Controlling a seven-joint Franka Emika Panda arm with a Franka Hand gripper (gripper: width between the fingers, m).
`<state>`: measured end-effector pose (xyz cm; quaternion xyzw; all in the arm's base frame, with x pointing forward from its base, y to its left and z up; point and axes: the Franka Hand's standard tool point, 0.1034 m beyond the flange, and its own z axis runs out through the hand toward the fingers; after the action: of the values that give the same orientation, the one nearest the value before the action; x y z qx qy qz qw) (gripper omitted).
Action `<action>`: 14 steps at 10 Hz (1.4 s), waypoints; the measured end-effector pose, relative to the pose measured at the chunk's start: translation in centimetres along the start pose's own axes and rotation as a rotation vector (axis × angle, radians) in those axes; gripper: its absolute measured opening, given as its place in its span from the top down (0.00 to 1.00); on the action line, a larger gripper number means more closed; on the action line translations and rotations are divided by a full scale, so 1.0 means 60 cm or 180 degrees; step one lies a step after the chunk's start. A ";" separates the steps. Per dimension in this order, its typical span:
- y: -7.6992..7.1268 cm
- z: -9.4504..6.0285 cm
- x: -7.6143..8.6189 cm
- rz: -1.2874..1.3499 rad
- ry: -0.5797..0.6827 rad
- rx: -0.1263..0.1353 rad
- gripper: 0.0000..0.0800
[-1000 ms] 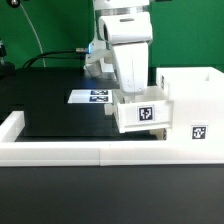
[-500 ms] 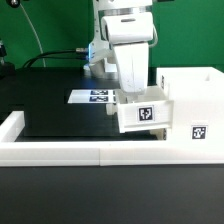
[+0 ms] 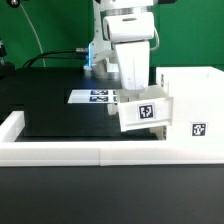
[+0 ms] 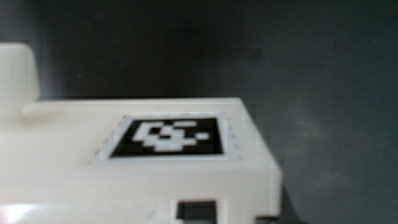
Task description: Assemble drawer
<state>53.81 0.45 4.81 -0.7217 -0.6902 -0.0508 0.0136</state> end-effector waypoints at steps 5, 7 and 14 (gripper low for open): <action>0.001 0.000 0.005 0.0027 -0.0001 -0.0018 0.95; -0.001 0.001 0.011 0.0155 -0.0005 -0.0001 0.95; -0.002 0.002 0.010 0.0250 -0.0001 -0.0008 0.95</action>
Offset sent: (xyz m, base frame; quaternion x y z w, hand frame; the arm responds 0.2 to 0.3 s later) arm -0.0027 0.0097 0.0002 -0.0277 -0.0076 -0.0405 0.9988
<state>53.71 1.06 4.72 -0.7482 -0.6613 -0.0510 0.0145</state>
